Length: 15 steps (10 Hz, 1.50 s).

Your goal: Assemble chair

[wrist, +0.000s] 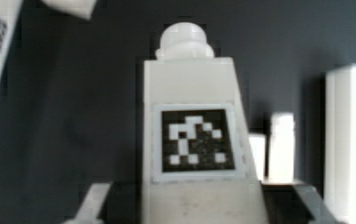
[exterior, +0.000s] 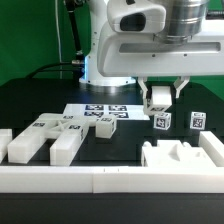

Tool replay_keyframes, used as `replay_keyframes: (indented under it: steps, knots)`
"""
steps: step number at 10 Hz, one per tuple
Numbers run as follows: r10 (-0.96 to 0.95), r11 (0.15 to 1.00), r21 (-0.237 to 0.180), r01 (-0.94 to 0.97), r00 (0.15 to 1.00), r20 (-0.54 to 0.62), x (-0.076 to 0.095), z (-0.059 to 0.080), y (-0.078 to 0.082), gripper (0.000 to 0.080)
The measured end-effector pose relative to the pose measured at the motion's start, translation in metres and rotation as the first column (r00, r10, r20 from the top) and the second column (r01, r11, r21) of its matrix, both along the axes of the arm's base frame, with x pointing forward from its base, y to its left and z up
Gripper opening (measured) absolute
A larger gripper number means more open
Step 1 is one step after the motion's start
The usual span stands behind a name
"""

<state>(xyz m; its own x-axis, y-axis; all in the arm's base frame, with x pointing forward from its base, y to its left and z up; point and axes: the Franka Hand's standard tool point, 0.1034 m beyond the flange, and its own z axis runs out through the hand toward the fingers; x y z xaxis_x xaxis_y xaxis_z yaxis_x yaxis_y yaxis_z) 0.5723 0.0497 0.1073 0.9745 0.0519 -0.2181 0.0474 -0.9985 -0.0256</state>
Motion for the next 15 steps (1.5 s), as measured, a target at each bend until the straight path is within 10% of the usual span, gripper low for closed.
replay_keyframes:
  steps: [10,15]
  knots:
    - [-0.004,1.0,0.017,-0.008,0.792,0.61,0.041,0.017,0.007,0.0295]
    - [0.029,0.998,0.022,-0.055,0.775,0.632,0.061,0.016,0.041,0.0295]
